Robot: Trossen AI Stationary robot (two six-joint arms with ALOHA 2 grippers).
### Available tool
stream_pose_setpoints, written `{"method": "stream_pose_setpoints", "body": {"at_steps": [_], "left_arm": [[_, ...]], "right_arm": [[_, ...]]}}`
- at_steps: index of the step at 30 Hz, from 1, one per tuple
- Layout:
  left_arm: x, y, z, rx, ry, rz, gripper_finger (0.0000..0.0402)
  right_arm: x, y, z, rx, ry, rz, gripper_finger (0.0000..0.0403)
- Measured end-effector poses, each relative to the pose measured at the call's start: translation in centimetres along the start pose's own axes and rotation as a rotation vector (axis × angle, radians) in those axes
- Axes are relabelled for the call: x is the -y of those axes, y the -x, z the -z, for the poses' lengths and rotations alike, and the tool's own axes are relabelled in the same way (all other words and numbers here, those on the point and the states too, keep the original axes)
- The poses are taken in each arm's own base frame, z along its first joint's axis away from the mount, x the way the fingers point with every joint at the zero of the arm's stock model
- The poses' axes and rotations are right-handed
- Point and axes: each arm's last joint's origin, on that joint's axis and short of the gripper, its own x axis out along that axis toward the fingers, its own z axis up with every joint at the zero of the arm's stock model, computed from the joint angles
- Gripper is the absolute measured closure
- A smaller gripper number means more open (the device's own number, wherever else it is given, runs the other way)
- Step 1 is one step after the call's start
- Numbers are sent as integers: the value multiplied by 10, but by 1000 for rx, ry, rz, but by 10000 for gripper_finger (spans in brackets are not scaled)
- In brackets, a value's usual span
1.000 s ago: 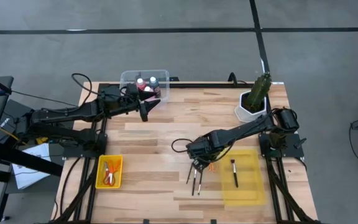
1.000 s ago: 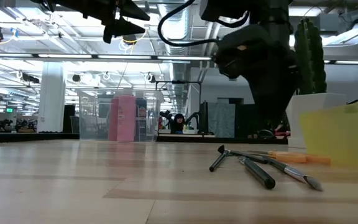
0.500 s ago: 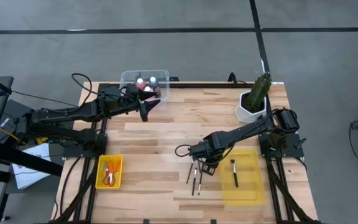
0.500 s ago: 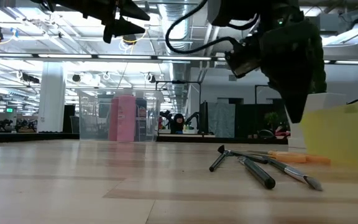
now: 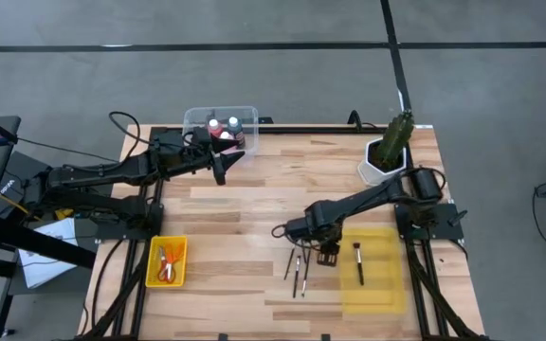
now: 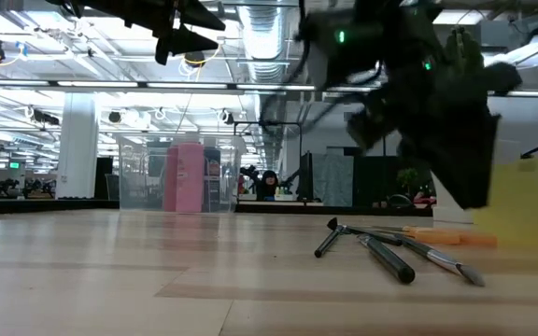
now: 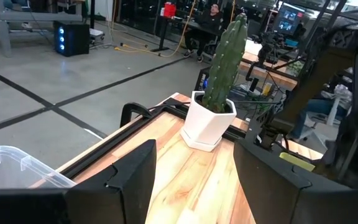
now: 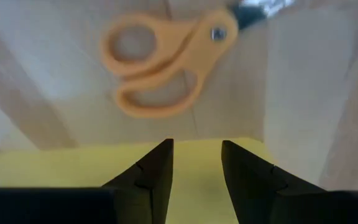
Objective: Pick & Place Paint Supplies
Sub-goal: Put the yellow scissors into the yellow basket
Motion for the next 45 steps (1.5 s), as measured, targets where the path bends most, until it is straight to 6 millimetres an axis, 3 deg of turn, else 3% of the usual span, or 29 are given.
{"method": "stream_pose_setpoints", "body": {"at_steps": [8, 23, 45], "left_arm": [[0, 0, -1, 13, 53, -17, 192], [-1, 0, -1, 14, 54, -23, 192], [-1, 0, -1, 15, 54, -24, 192]], "right_arm": [[1, -24, -15, -162, 85, 44, 271], [12, 0, -29, -71, 84, 59, 271], [-2, -3, -33, -4, 34, 21, 271]]}}
